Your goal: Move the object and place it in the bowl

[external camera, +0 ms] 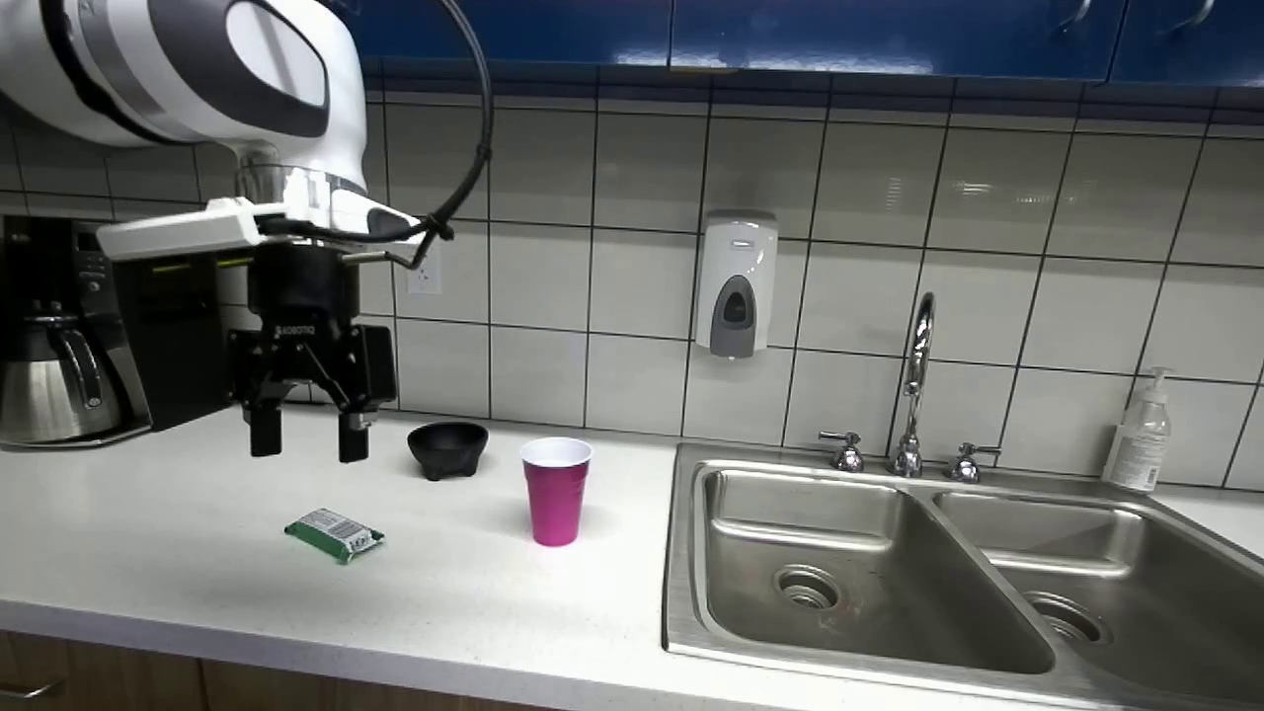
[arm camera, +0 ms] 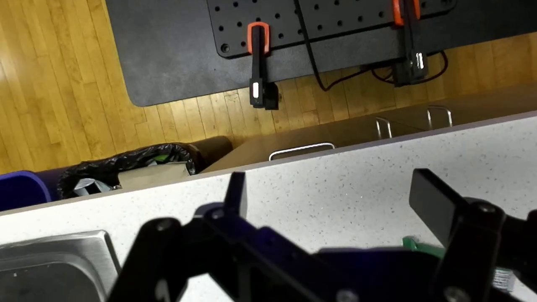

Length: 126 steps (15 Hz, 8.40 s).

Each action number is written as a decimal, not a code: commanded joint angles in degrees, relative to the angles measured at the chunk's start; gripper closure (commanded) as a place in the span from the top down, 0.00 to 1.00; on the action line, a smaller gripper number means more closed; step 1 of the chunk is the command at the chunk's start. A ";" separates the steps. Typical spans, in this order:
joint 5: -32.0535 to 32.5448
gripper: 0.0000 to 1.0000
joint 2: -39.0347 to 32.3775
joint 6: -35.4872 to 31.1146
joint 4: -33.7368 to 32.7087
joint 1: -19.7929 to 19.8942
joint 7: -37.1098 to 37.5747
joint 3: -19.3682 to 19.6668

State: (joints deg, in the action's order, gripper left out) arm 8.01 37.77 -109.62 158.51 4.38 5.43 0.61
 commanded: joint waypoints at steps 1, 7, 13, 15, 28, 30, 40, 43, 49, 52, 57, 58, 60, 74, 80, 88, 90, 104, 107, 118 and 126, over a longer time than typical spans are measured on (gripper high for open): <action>2.20 1.00 -5.42 -5.59 0.16 -0.48 -0.92 -0.82; 5.97 1.00 -14.54 -13.15 -1.75 -1.82 -5.51 -0.75; 10.20 1.00 -22.84 -17.67 -5.54 -3.60 -13.19 -0.75; 11.23 1.00 -25.03 -18.02 -7.18 -4.47 -16.61 -0.78; 12.71 1.00 -33.61 -24.06 -11.64 -9.74 -37.18 -2.67; 12.44 1.00 -34.74 -26.04 -11.83 -9.94 -39.37 -2.90; 12.45 1.00 -42.38 -33.65 -14.13 -10.67 -41.27 -5.35; 13.20 1.00 -44.54 -34.60 -14.68 -11.04 -40.65 -6.34; 11.96 1.00 -45.21 -34.48 -14.02 -10.85 -40.92 -7.03; 11.96 1.00 -45.23 -34.48 -14.01 -10.83 -40.92 -7.02; 11.95 1.00 -45.23 -34.48 -14.01 -10.82 -40.92 -7.02; 11.95 1.00 -45.23 -34.48 -14.01 -10.82 -40.92 -7.02; 11.93 1.00 -45.62 -34.77 -14.40 -10.72 -41.24 -6.97; 11.30 0.98 -48.74 -37.57 -17.11 -9.23 -44.38 -6.95; 11.16 0.43 -48.19 -37.14 -17.66 -8.84 -45.24 -7.05; 11.84 0.15 -47.16 -35.89 -17.88 -9.33 -42.97 -6.76; 11.99 0.15 -46.17 -35.05 -18.05 -9.47 -42.36 -6.70; 2.84 0.15 -42.54 -31.81 -22.62 -6.34 -41.77 -4.35; 3.19 0.15 -42.08 -29.86 -24.29 -6.13 -40.01 -3.66; 3.33 0.15 -45.29 -20.05 -34.70 -5.80 -35.22 -2.40; 2.64 0.15 -52.07 -19.22 -41.94 -5.21 -32.62 -2.46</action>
State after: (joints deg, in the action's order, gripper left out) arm 11.32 -11.00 -131.73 121.43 -1.38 -28.93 -1.45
